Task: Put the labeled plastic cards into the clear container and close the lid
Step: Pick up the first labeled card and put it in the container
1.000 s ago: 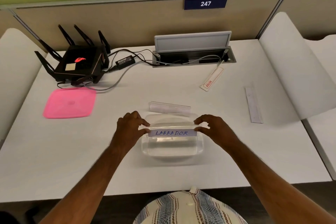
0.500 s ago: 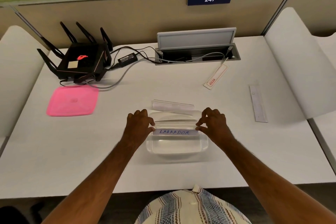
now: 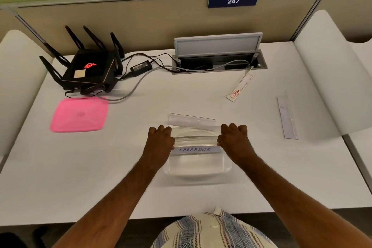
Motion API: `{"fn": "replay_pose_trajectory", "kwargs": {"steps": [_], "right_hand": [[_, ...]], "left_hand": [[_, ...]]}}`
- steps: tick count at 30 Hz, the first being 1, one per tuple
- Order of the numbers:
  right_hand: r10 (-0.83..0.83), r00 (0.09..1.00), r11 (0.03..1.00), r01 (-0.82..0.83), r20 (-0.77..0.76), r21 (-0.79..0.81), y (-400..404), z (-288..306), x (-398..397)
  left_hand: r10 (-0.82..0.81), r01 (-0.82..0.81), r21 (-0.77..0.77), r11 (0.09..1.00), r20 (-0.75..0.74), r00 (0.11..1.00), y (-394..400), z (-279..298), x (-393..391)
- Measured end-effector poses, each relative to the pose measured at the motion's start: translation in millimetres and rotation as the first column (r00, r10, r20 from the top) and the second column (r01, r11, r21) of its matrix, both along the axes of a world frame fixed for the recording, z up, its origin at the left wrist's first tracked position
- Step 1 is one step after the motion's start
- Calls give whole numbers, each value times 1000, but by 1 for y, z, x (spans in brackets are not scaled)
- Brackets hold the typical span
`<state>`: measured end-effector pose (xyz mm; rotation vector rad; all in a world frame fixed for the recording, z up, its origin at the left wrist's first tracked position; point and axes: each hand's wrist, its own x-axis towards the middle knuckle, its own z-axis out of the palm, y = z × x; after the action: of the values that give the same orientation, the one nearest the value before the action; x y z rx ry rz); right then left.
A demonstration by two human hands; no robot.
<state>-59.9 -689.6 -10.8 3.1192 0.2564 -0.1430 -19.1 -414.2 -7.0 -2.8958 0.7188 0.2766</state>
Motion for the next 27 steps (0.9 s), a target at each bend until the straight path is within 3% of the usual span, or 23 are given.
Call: {"fn": "replay_pose_trajectory", "kwargs": {"steps": [14,19,27], "right_hand": [[33,996,966,-52,-79,-255,6,0,10],[57,990,961,-90,-132,-260,8,6,17],[38,997,990,-47,-66,-130,6,-1,17]], "left_hand": [[-83,87,130,988,-39,996,-11,-6,-1],[-102,104,143,984,-22,995,-9,-7,0],[-130,127,134,983,20,991,-8,-3,5]]}}
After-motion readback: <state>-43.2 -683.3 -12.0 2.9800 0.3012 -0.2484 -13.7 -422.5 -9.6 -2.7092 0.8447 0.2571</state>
